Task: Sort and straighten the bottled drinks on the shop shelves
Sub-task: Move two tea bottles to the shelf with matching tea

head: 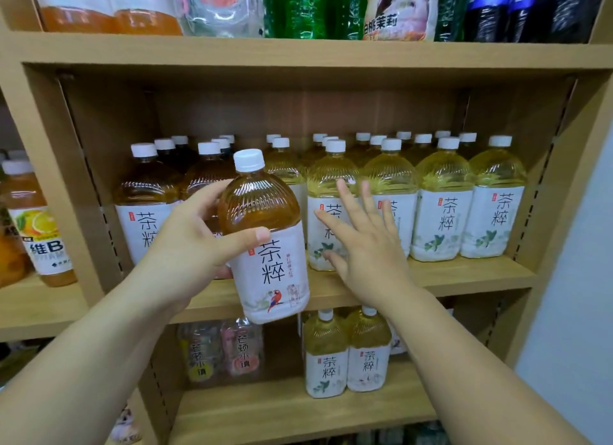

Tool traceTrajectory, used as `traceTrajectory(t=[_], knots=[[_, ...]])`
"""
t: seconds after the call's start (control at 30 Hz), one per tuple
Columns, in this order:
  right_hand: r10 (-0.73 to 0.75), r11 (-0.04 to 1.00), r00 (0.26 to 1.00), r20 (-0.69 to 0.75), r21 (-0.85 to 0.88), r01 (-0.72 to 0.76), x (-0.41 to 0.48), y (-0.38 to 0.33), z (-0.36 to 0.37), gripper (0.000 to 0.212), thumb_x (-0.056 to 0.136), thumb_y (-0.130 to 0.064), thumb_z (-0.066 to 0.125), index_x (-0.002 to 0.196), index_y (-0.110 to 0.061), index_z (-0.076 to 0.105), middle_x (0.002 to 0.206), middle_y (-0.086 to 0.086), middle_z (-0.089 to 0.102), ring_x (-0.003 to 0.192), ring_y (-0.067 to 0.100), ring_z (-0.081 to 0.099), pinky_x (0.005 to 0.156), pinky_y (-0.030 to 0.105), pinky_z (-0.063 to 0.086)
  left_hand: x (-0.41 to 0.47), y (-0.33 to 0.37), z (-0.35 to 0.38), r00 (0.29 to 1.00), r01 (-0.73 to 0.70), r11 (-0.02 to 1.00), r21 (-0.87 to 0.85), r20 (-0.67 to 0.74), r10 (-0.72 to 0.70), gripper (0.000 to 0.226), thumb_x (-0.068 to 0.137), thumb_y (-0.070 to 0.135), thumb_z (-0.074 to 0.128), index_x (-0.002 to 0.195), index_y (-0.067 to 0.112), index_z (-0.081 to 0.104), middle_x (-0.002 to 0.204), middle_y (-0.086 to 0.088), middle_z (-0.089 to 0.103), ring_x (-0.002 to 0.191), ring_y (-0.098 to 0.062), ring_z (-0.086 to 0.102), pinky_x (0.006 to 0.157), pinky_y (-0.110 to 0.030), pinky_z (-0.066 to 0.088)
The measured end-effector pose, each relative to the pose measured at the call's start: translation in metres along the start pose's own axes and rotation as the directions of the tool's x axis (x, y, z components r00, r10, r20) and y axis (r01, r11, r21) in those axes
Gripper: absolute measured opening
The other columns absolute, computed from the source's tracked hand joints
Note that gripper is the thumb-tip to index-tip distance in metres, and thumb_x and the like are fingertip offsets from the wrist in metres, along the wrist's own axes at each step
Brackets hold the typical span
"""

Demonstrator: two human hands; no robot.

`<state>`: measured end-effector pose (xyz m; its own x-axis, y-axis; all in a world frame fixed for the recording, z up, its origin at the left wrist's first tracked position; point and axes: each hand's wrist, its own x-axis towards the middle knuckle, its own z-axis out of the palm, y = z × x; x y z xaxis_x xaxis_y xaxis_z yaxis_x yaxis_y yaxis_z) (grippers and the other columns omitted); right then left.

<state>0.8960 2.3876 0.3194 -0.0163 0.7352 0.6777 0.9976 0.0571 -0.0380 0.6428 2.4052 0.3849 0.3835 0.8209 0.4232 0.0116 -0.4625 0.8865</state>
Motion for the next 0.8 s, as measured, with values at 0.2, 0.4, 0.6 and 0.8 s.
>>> traceTrajectory(t=[0.2, 0.4, 0.6, 0.8], knots=[[0.233, 0.713, 0.971, -0.052, 0.688, -0.134, -0.071, -0.010, -0.031, 0.039, 0.099, -0.055, 0.054, 0.135, -0.045, 0.059, 0.151, -0.026, 0.048, 0.145, -0.001, 0.038, 0.120, 0.038, 0.036, -0.020, 0.009, 0.041, 0.998, -0.064, 0.997, -0.046, 0.017, 0.065, 0.067, 0.060, 0.022, 0.081, 0.124, 0.035, 0.064, 0.108, 0.011, 0.075, 0.092, -0.008, 0.075, 0.050, -0.029, 0.058], [0.393, 0.504, 0.917, 0.066, 0.819, -0.275, -0.152, 0.006, -0.033, 0.055, 0.083, -0.049, 0.074, 0.135, -0.051, 0.055, 0.135, -0.020, 0.061, 0.129, 0.006, 0.058, 0.102, 0.041, 0.054, -0.042, -0.007, 0.115, 0.989, 0.027, 0.991, -0.134, 0.146, -0.007, 0.074, 0.054, 0.004, 0.092, 0.121, 0.024, 0.068, 0.102, 0.003, 0.078, 0.076, -0.008, 0.075, 0.045, -0.025, 0.053], [0.575, 0.432, 0.797, 0.184, 0.759, -0.487, -0.243, 0.058, 0.000, 0.054, 0.087, -0.042, 0.074, 0.137, -0.054, 0.055, 0.128, -0.029, 0.058, 0.123, 0.000, 0.058, 0.092, 0.022, 0.057, -0.066, -0.077, 0.212, 0.965, 0.170, 0.978, -0.122, 0.220, -0.140, 0.067, 0.065, -0.003, 0.090, 0.116, 0.034, 0.066, 0.107, 0.009, 0.077, 0.091, -0.010, 0.074, 0.054, -0.025, 0.055], [0.751, 0.262, 0.570, 0.333, 0.642, -0.720, -0.308, 0.100, 0.070, 0.042, 0.093, -0.039, 0.071, 0.128, -0.056, 0.054, 0.126, -0.015, 0.061, 0.111, 0.002, 0.064, 0.091, 0.029, 0.060, -0.070, -0.169, 0.291, 0.929, 0.284, 0.959, -0.013, 0.250, -0.272, 0.071, 0.068, 0.006, 0.091, 0.119, 0.044, 0.060, 0.113, 0.011, 0.074, 0.107, -0.015, 0.071, 0.090, -0.050, 0.059]])
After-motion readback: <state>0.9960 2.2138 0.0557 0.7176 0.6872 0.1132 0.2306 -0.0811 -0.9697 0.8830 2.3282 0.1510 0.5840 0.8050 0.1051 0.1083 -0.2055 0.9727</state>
